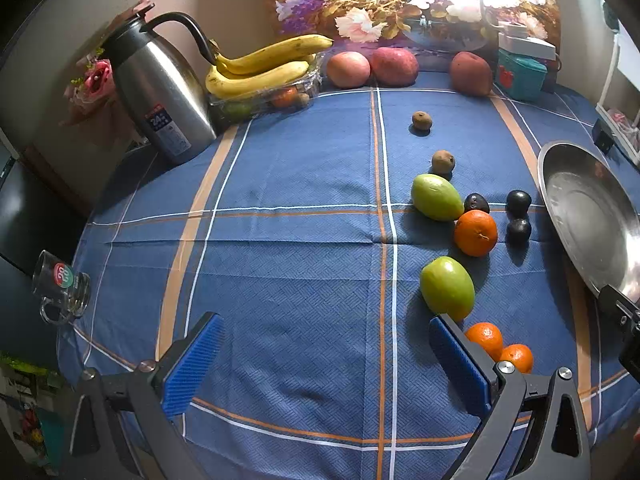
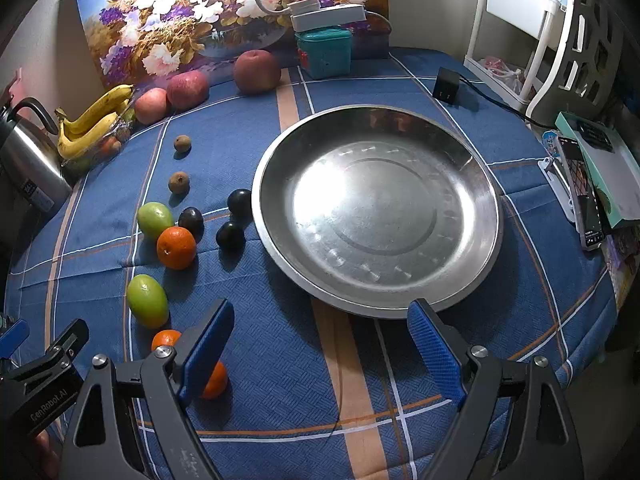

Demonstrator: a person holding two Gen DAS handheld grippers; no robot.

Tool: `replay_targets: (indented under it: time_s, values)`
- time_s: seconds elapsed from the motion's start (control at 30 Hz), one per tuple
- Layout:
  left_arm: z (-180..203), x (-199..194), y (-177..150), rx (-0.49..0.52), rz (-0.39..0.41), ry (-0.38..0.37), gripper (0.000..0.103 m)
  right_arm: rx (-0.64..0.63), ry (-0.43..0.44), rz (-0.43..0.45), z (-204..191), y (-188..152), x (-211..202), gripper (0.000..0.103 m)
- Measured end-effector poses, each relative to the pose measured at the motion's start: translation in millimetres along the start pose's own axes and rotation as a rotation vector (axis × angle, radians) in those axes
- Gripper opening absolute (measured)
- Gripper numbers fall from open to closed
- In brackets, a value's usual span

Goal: Organize fruits

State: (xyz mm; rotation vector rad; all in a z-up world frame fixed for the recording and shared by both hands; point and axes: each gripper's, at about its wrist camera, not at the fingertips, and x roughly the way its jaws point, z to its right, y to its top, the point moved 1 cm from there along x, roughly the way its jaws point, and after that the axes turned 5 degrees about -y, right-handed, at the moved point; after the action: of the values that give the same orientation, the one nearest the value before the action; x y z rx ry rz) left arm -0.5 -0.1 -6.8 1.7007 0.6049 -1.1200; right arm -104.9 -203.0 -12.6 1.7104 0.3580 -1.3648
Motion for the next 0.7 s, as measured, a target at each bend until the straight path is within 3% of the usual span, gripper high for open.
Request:
replay_targets:
  time_s: [0.7]
  values:
    - [-1.5, 1.5, -1.2, -0.015, -0.002, -0.001, 0.103, -0.013, -0.004, -0.007, -2.0, -2.3, 3.0, 0.089]
